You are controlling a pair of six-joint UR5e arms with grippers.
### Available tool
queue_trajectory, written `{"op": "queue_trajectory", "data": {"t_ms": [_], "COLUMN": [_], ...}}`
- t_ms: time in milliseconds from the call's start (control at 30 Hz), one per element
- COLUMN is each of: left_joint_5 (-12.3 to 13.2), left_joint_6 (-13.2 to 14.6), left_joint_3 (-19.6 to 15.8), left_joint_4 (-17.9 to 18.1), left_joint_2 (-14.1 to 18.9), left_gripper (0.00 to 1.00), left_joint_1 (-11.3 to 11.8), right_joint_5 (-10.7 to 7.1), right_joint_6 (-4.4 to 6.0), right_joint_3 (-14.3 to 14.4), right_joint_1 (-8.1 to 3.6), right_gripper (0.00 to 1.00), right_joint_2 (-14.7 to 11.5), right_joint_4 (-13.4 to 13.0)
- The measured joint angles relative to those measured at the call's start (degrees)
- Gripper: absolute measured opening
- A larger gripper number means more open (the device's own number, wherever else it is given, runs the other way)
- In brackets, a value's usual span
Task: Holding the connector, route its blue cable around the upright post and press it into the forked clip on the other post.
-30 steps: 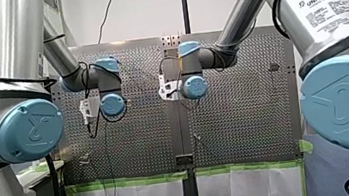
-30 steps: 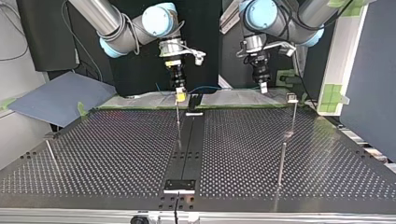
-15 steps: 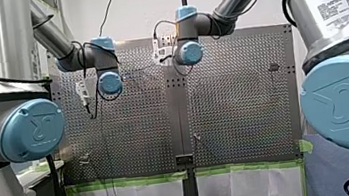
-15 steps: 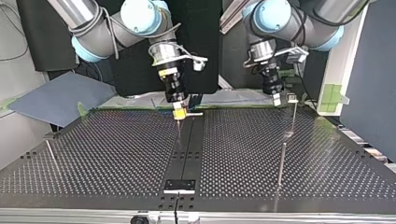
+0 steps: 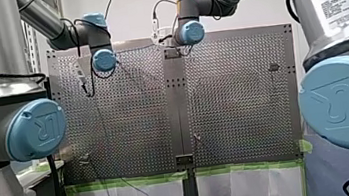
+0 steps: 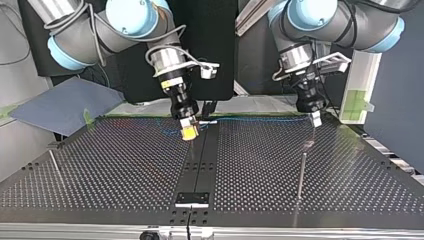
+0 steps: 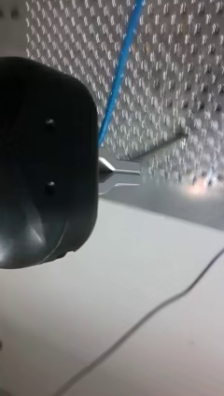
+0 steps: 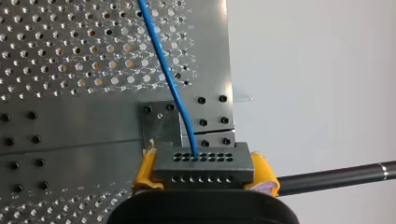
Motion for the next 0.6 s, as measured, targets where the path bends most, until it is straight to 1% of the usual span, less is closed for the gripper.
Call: {"op": "queue_trajectory", "data": {"t_ms": [133, 333, 467, 600], "left_joint_5": [0.7, 1.9, 3.3, 5.5], "left_joint_6": [-0.6, -1.4, -1.7, -1.8], "left_joint_3": [2.0, 5.1, 7.1, 9.4], "left_joint_4": [-2.0, -5.1, -7.1, -9.4], "left_joint_2": [0.3, -0.2, -0.4, -0.5], "left_gripper": [0.0, 0.0, 0.0, 0.0], "left_joint_1": [0.8, 2.0, 3.8, 6.0], "right_joint_5": [-1.12, -2.95, -3.87, -4.65], "right_joint_6": [0.02, -0.15, -0.15, -0.15], "right_joint_3": [-0.6, -2.9, -5.1, -6.8], "right_joint_1": [-0.74, -1.63, -1.83, -1.87], "right_gripper": [0.0, 0.0, 0.0, 0.0], "right_joint_2": [0.8, 3.4, 5.4, 6.8], "right_joint_4": [0.7, 2.7, 3.6, 4.0]}}
